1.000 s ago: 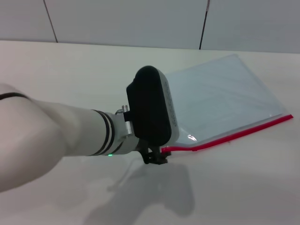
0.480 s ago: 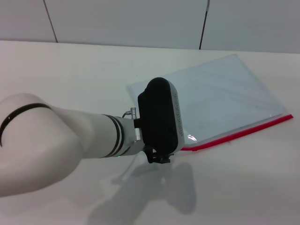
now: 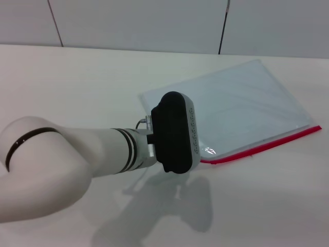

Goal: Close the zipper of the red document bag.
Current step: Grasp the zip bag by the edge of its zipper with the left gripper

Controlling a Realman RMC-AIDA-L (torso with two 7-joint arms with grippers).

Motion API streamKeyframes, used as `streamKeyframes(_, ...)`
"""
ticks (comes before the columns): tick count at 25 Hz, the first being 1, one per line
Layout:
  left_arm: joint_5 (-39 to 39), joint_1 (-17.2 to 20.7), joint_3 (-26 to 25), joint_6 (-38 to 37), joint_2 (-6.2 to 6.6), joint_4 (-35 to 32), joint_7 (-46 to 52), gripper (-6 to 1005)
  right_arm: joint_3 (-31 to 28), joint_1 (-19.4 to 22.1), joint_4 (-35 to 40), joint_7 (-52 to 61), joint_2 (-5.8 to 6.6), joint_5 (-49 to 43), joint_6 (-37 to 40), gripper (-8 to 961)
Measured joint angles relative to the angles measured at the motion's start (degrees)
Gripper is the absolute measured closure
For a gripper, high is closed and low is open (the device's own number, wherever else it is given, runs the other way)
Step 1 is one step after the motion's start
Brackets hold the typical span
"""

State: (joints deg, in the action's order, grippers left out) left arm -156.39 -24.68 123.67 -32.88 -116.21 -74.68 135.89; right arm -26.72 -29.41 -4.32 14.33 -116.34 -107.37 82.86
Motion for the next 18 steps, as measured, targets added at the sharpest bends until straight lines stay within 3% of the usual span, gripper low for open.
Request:
streamKeyframes(10, 0.5, -1.5, 3.55, 7.88, -0.09, 5.25, -0.59, 301, 0.0, -0.04, -0.15, 0.0, -0.03, -0.14, 0.28, 75)
streamKeyframes(18, 0.09, -1.52, 4.71, 9.2, -0.13, 6.44, -0.62, 311, 0.79, -0.04, 0.1, -0.18, -0.03, -0.25, 0.31, 75)
